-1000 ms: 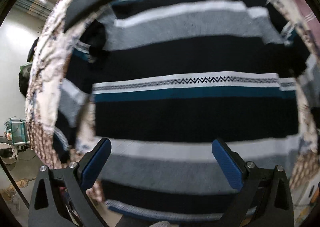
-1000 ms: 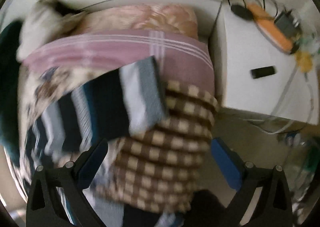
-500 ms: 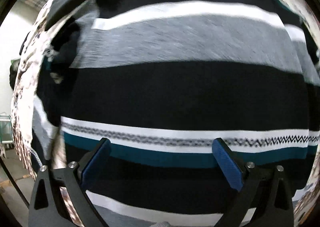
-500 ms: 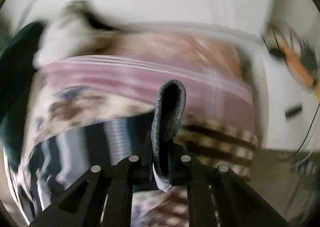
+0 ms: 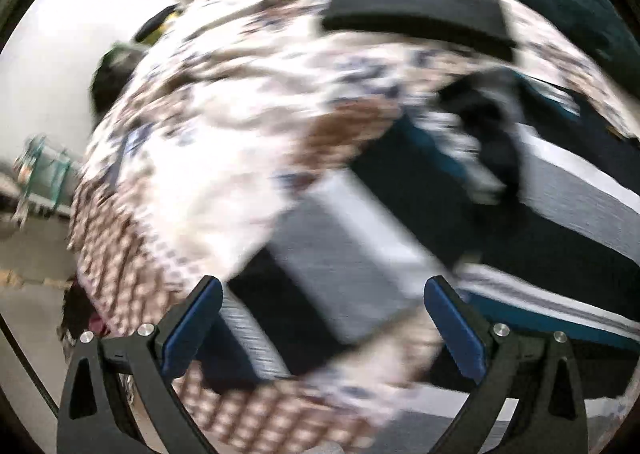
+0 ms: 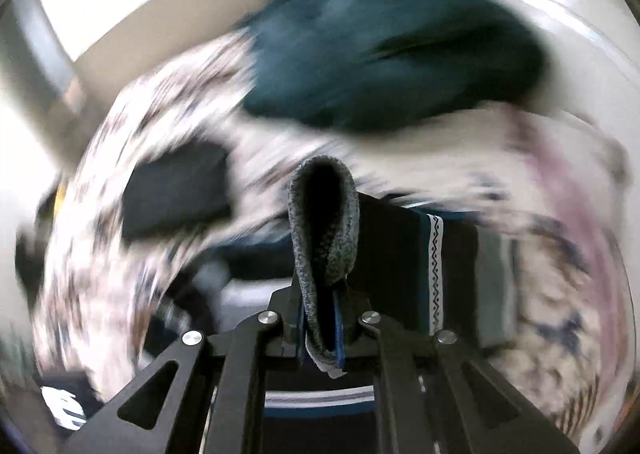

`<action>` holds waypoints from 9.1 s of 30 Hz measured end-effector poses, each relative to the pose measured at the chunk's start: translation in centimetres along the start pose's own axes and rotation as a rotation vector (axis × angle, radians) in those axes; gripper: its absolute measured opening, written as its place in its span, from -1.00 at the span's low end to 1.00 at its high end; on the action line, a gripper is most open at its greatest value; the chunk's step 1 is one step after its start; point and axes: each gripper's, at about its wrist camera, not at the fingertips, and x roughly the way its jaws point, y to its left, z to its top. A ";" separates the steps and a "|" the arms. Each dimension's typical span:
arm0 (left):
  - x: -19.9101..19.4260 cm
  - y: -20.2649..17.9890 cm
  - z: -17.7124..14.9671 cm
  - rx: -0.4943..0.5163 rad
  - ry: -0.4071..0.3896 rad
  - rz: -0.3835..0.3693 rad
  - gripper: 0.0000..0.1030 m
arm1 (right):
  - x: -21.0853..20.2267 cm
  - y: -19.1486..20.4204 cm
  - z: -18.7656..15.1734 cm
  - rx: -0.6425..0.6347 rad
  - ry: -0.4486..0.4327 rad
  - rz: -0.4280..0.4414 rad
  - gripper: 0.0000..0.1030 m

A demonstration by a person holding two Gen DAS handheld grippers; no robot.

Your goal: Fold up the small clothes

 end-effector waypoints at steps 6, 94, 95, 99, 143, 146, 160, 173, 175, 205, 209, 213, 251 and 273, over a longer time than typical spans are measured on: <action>4.7 8.3 -2.3 -0.107 0.109 0.057 1.00 | 12.2 11.0 -7.1 -0.180 0.221 -0.063 -0.80; 3.1 -6.1 9.6 -0.270 0.007 -0.278 0.62 | 15.1 -26.3 -2.1 0.301 0.425 0.165 -0.83; 3.1 -6.0 9.5 -0.277 0.012 -0.285 0.62 | 14.1 -26.5 -1.6 0.306 0.374 0.145 -0.84; 4.1 -7.8 9.9 -0.238 0.030 -0.314 0.62 | 10.7 -28.8 -0.5 0.344 0.265 0.039 -0.85; -9.9 -28.4 -12.5 0.370 0.136 -0.412 0.79 | -1.9 -41.7 -7.3 0.274 0.472 0.079 0.47; -11.0 -33.1 -19.5 0.391 0.242 -0.400 0.79 | -0.8 -44.9 -7.3 0.211 0.497 0.114 0.47; -8.5 -42.8 -33.1 0.283 0.292 -0.274 0.79 | 9.9 -46.5 -6.1 0.146 0.478 0.406 0.47; -12.9 -36.4 -30.6 0.179 0.078 -0.343 -0.90 | 20.8 -36.8 -0.9 0.241 0.525 0.565 0.24; -14.3 -35.0 -30.7 0.153 0.061 -0.351 -0.90 | 20.2 -35.7 -0.8 0.206 0.538 0.547 -0.67; 0.0 0.3 -20.8 -0.348 0.127 -0.384 -0.90 | 19.3 7.7 5.6 -0.154 0.500 0.194 -0.76; 2.0 1.0 -21.7 -0.365 0.187 -0.449 -0.88 | 21.7 12.1 4.2 -0.225 0.597 0.162 -0.56; 2.3 2.4 -22.7 -0.418 0.214 -0.560 -0.54 | 19.5 12.0 6.7 -0.142 0.601 0.453 -0.28; 6.3 7.1 -26.2 -0.460 0.290 -0.658 0.03 | 4.4 -9.1 -19.3 -0.078 0.825 0.344 0.20; 6.7 6.4 -24.7 -0.052 0.248 -0.813 -0.74 | -1.2 -16.1 -39.2 0.404 0.722 0.448 -0.81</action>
